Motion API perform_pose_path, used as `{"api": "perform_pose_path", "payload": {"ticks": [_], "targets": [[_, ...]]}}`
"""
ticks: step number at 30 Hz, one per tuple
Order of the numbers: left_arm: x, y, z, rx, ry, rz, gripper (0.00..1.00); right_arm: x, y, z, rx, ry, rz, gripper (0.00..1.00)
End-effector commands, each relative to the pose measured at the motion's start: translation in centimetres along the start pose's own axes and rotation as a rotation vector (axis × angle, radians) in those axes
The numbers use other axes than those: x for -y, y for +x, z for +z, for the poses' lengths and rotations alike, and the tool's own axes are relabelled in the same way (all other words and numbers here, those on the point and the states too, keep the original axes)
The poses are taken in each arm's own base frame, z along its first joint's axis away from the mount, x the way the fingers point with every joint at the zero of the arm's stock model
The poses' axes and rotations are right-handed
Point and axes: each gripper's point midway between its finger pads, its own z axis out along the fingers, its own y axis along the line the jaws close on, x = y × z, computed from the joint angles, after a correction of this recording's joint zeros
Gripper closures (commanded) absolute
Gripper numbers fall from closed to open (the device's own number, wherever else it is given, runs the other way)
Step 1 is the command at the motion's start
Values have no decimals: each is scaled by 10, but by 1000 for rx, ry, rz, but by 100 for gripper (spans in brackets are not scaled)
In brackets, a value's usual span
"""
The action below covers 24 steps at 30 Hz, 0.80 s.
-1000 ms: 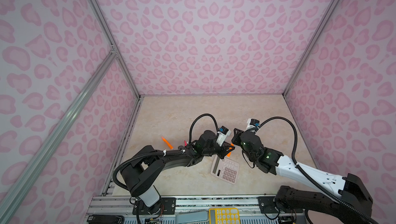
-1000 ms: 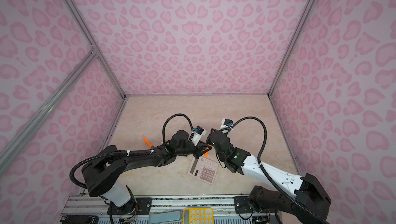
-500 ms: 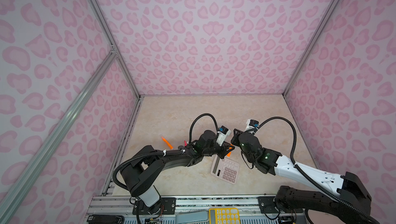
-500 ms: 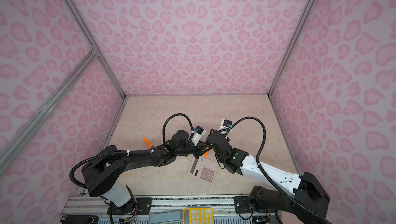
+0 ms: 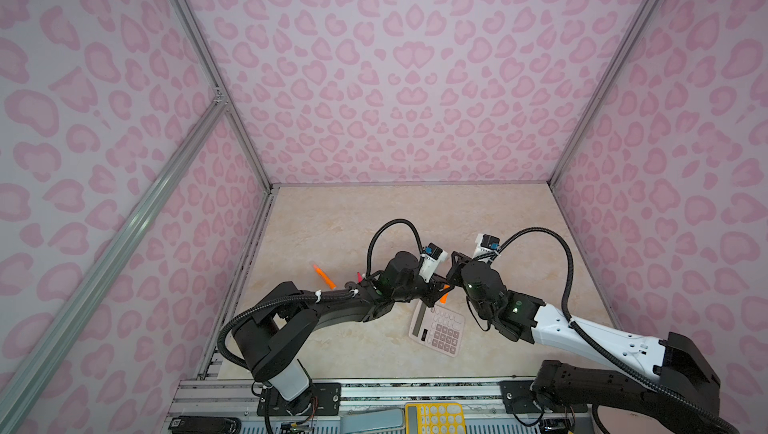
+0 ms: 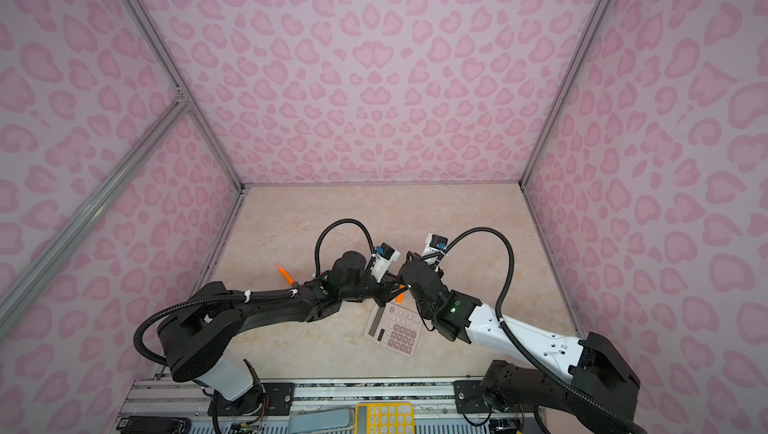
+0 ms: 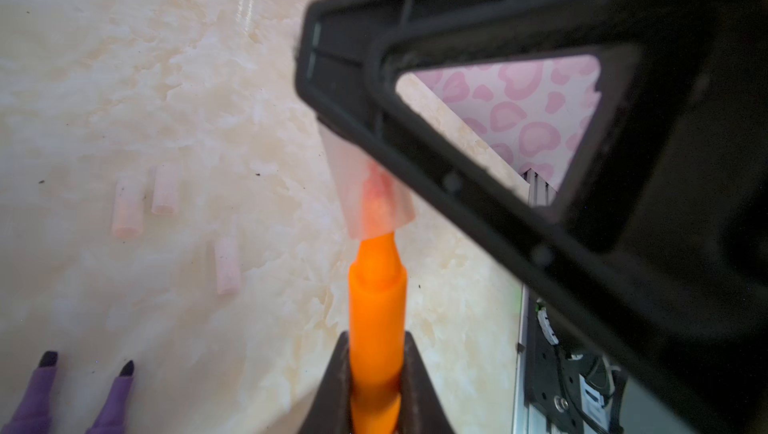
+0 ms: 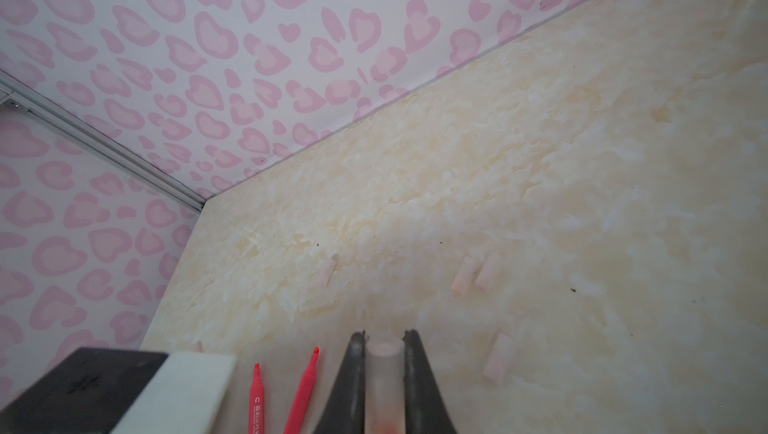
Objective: Insert the pens into the pen caps
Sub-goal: 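Press the pink cap down over the highlighter tip with the right gripper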
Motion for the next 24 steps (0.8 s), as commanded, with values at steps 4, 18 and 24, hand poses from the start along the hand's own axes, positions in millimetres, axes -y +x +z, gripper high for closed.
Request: {"api": "perform_pose_path", "payload": {"ticks": [4,18,24], "targets": [[8,-23,-5,44,64,-14,97,-10,2,-8,31,-107,-20,100],[14,-32,-14,62,70,23,97,-14,-1,-19,57,-209,-44,95],[12,-28,-16,59,56,33,97,-13,-13,-15,56,-225,5,52]]}}
